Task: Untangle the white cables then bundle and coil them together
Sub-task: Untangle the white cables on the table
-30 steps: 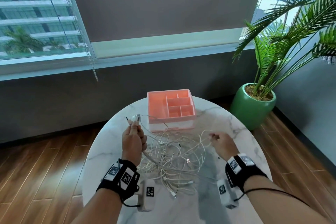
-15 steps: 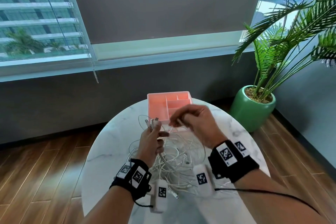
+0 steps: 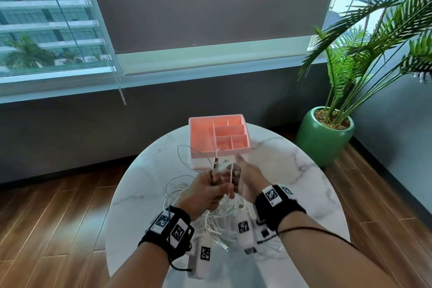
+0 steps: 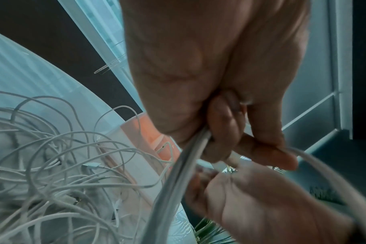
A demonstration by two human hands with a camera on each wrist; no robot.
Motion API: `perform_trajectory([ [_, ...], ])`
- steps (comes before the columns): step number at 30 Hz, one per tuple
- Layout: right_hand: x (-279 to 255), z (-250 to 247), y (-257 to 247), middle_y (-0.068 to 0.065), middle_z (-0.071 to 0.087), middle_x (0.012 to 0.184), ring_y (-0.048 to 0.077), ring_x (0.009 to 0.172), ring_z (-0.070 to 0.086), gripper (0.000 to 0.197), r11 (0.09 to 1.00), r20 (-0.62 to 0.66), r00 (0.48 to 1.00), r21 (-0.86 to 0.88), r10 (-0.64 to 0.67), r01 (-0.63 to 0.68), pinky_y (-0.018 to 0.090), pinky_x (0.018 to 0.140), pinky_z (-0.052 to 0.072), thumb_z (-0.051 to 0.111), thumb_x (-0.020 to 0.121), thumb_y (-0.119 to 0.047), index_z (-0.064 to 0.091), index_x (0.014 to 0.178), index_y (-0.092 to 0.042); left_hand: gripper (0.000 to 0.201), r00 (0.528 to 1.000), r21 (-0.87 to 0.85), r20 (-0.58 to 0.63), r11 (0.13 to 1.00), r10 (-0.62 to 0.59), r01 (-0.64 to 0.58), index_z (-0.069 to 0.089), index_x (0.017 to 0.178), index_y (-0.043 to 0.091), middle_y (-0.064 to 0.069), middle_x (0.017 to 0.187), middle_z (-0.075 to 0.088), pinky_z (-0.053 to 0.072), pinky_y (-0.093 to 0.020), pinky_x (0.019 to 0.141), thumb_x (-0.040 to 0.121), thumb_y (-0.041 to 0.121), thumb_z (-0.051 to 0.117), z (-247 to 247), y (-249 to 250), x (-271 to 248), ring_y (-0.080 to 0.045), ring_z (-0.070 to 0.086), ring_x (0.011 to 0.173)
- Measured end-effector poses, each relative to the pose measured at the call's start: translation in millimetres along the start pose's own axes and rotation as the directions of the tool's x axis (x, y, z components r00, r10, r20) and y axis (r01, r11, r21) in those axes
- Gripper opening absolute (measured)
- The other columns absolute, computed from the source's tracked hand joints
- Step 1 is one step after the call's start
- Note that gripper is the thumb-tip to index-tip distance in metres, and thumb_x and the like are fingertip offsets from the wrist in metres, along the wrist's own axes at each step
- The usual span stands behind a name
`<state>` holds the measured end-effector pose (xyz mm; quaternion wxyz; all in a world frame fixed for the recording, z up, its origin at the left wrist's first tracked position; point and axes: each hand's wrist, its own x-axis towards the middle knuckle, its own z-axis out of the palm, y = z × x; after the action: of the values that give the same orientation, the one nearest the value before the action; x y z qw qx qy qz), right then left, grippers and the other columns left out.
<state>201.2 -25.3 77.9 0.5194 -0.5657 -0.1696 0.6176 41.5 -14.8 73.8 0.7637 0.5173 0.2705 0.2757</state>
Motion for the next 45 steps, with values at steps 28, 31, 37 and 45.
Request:
perform_trajectory([
  [28, 6.3, -192.4, -47.6, 0.020, 0.061, 0.078, 0.026, 0.056, 0.053, 0.033, 0.972, -0.793, 0.572, -0.233, -0.209, 0.032, 0.029, 0.048, 0.040, 0.050, 0.090, -0.011, 0.062, 0.113, 0.010, 0.029, 0.816, -0.185, -0.578, 0.976, -0.013, -0.115, 0.041, 0.077, 0.020, 0.002, 0.059, 0.029, 0.019, -0.019, 0.038, 0.103, 0.018, 0.053, -42.6, -24.3, -3.8, -0.008, 0.022, 0.040],
  [31, -4.0, -217.5, -23.7, 0.028, 0.058, 0.127, 0.037, 0.106, 0.060, 0.070, 0.889, -0.781, 0.613, -0.356, -0.115, -0.287, 0.039, 0.084, 0.047, 0.049, 0.077, -0.037, 0.055, 0.131, 0.008, 0.036, 0.825, -0.249, -0.564, 0.958, -0.021, -0.146, 0.033, 0.069, 0.022, 0.002, 0.057, 0.023, 0.012, -0.021, 0.042, 0.102, 0.013, 0.044, -35.8, -16.1, -2.3, -0.009, 0.018, 0.041],
  [37, -9.7, -133.2, -12.5, 0.023, 0.035, 0.147, 0.042, 0.129, 0.042, 0.087, 0.758, -0.761, 0.529, -0.580, -0.374, -0.298, 0.046, 0.100, 0.041, 0.072, 0.080, -0.031, 0.027, 0.145, 0.004, 0.040, 0.845, -0.200, -0.535, 0.969, 0.015, -0.144, 0.031, 0.064, 0.024, 0.000, 0.060, 0.021, 0.011, -0.021, 0.044, 0.102, 0.013, 0.038, -23.5, -3.8, 1.0, -0.010, 0.016, 0.044],
  [45, -22.4, 13.8, 39.9, 0.010, 0.074, 0.092, 0.029, 0.084, 0.072, 0.033, 0.706, 0.450, 0.887, -0.597, -0.099, 0.381, 0.043, 0.084, 0.059, 0.071, 0.086, -0.034, 0.062, 0.113, -0.018, 0.037, 0.871, -0.325, -0.492, 0.926, 0.009, -0.194, 0.039, 0.069, 0.017, -0.001, 0.059, 0.034, 0.029, -0.026, 0.043, 0.105, 0.022, 0.039, -5.7, 9.8, 7.5, -0.014, 0.030, 0.046],
])
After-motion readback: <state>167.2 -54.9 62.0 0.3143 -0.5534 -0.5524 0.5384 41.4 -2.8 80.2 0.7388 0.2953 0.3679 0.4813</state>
